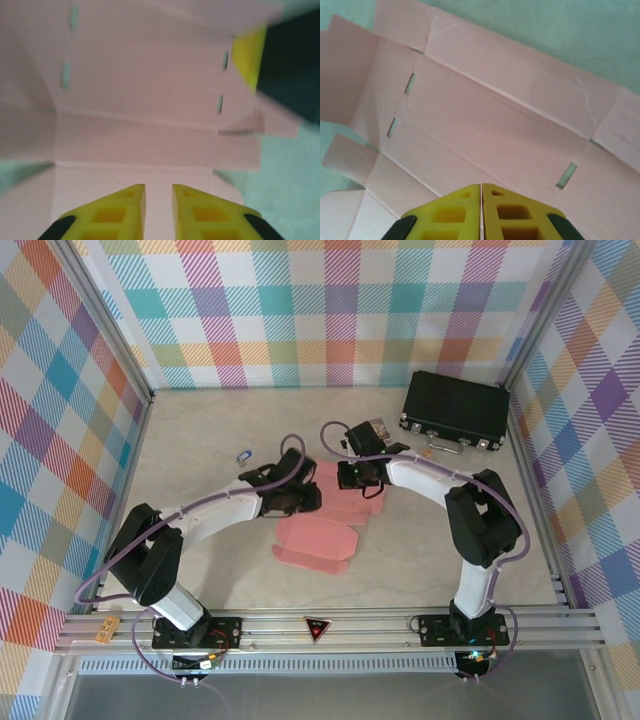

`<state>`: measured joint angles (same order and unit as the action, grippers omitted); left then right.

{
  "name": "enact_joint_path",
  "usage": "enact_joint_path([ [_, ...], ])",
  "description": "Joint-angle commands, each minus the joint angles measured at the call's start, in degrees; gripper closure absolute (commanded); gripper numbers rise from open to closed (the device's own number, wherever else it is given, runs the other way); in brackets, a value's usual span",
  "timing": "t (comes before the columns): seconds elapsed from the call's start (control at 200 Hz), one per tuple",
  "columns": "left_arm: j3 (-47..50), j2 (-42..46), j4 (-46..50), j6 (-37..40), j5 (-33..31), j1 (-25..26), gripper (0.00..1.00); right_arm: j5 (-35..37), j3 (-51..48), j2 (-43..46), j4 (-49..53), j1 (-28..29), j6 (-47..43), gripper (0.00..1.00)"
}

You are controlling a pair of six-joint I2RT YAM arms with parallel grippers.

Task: Fold the paper box

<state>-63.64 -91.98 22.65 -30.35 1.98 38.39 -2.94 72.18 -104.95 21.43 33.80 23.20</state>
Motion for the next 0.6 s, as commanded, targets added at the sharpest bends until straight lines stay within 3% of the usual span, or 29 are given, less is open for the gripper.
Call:
enact_joint_path([
  [0.0, -6.62, -4.55, 5.14, 6.08, -2.4, -4.01, 0.76, -3.88, -4.02, -0.17, -3.44, -0.14, 3.83, 0.89],
  [0.215, -18.98, -14.06, 5.49, 10.32, -6.54, -8.52, 0.67, -5.4, -5.65, -3.33, -5.88, -0.12, 4.21, 0.92],
  [0.595, -29.66, -26.72, 7.22, 14.43, -1.96, -12.6, 0.5, -4.18, -5.82, -5.12, -4.66, -0.09, 4.05, 0.92],
])
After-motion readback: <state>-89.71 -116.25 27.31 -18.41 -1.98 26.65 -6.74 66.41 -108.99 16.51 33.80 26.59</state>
